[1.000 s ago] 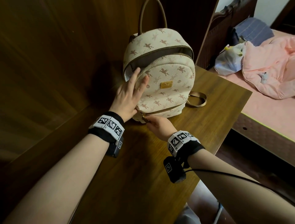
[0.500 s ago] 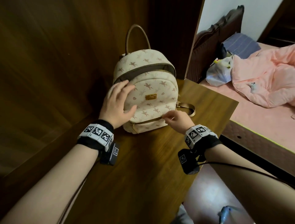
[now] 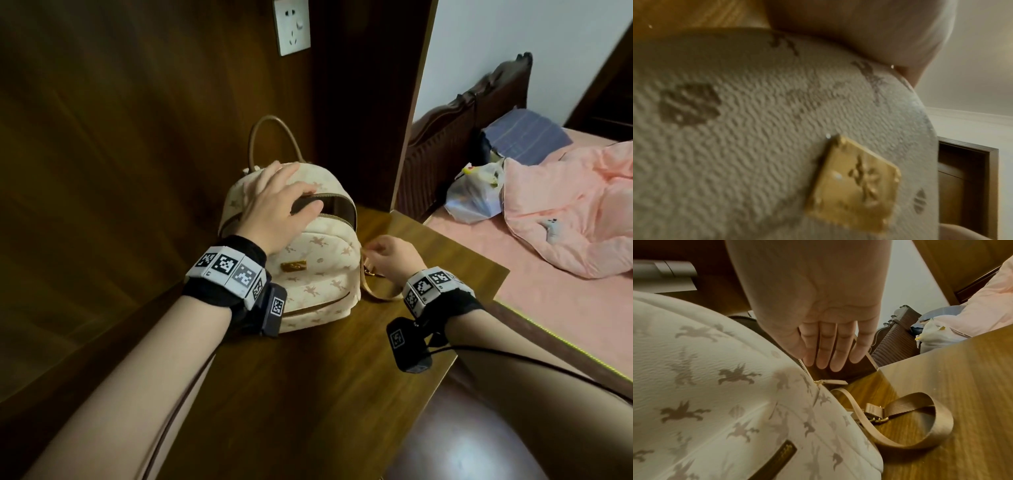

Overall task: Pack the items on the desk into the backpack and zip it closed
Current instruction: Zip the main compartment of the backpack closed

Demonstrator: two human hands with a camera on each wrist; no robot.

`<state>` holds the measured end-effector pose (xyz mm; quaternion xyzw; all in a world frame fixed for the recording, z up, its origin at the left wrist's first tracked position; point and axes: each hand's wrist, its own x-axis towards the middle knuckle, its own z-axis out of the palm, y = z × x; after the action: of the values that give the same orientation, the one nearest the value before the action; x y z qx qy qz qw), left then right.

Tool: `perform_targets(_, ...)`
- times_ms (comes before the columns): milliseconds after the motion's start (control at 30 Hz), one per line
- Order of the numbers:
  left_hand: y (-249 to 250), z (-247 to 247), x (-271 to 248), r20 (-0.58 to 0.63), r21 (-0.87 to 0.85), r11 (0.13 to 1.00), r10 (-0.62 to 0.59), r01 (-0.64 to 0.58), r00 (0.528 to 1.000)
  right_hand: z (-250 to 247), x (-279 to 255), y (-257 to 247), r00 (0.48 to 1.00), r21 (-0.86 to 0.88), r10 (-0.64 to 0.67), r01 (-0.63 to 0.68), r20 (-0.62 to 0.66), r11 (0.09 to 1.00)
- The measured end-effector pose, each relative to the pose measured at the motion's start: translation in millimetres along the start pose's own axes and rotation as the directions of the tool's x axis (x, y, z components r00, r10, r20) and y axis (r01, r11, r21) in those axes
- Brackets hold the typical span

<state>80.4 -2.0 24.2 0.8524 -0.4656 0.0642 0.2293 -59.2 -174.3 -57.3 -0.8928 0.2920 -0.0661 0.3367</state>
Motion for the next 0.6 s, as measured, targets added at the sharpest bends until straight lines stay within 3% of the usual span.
perform_targets(133,-0.7,-1.7,1.0,0.076,0.069,0.996,-0.067,0.062,0.995,1.6,21.1,2.1,0.997,-0.040,0.029,-0.026,0.066,0.999)
perform_targets(300,2.9,-0.3,0.1,0.077,0.076,0.993,-0.100,0.094,0.992,13.9,44.4,4.3,0.973,-0.089,0.009,0.012,0.231,0.996)
perform_targets(500,4.3,2.3,-3.5,0.088,0.111,0.985,-0.142,0.132,0.986,21.4,47.9,15.0,0.970,-0.133,0.055,-0.024,0.237,0.991)
perform_targets(600,5.4,2.2,-3.4,0.100,0.148,0.979,-0.158,0.143,0.982,19.6,48.3,18.0,0.970,-0.094,0.000,0.024,0.242,0.995)
